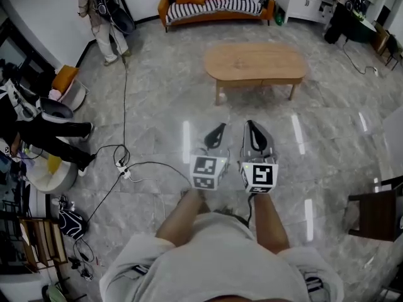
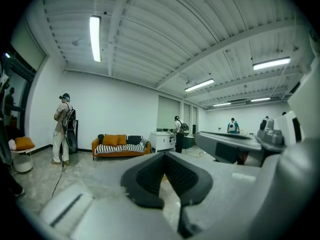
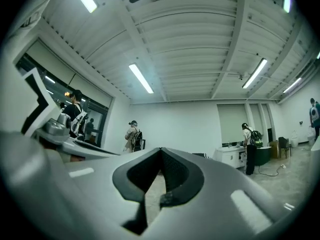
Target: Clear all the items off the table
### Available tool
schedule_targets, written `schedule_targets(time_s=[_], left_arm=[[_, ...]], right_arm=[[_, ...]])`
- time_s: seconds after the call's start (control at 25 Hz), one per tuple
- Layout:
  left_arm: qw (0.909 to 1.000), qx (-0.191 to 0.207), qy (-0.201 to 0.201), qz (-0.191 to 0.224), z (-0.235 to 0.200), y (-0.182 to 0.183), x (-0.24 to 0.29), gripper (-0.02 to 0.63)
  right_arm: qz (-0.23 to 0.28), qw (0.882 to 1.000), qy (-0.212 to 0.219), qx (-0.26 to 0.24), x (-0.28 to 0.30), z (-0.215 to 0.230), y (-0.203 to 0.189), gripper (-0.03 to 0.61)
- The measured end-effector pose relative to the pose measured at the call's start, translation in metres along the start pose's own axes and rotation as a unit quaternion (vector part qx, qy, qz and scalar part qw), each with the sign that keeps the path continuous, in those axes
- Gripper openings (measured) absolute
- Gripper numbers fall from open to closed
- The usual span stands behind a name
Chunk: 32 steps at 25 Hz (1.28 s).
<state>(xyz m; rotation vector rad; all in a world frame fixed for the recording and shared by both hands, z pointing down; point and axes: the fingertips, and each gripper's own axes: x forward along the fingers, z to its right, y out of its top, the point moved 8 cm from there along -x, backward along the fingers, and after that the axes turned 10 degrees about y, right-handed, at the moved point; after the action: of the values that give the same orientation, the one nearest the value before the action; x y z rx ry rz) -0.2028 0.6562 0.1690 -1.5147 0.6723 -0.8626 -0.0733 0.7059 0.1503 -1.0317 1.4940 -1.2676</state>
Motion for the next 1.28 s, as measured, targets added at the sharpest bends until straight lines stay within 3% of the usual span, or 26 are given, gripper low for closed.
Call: schedule_targets(time_s=[0.36, 0.76, 1.08, 1.28], left_arm=[[0.9997, -0.006, -0.025, -0.001, -0.01, 0.0, 0.054, 0.02], [0.9982, -0.014, -0.055, -0.017, -0.044, -0.007, 0.165, 0.02], [0.9964, -0.033, -0.059, -0.051, -0.106, -0.009, 0.255, 0.02], [0.9966, -0.045, -0.057, -0.039, -0.153, 0.01, 0.317, 0.02]], right_arm=[[-0.016, 1.0, -0.024, -0.004, 0.031, 0.026, -0.019, 0.006], [-0.027, 0.998, -0.057, 0.001, 0.115, 0.081, -0.046, 0.006], [-0.055, 0.996, -0.059, 0.026, 0.214, 0.104, -0.074, 0.006], [-0.06, 0.996, -0.057, 0.026, 0.29, 0.121, -0.078, 0.006]])
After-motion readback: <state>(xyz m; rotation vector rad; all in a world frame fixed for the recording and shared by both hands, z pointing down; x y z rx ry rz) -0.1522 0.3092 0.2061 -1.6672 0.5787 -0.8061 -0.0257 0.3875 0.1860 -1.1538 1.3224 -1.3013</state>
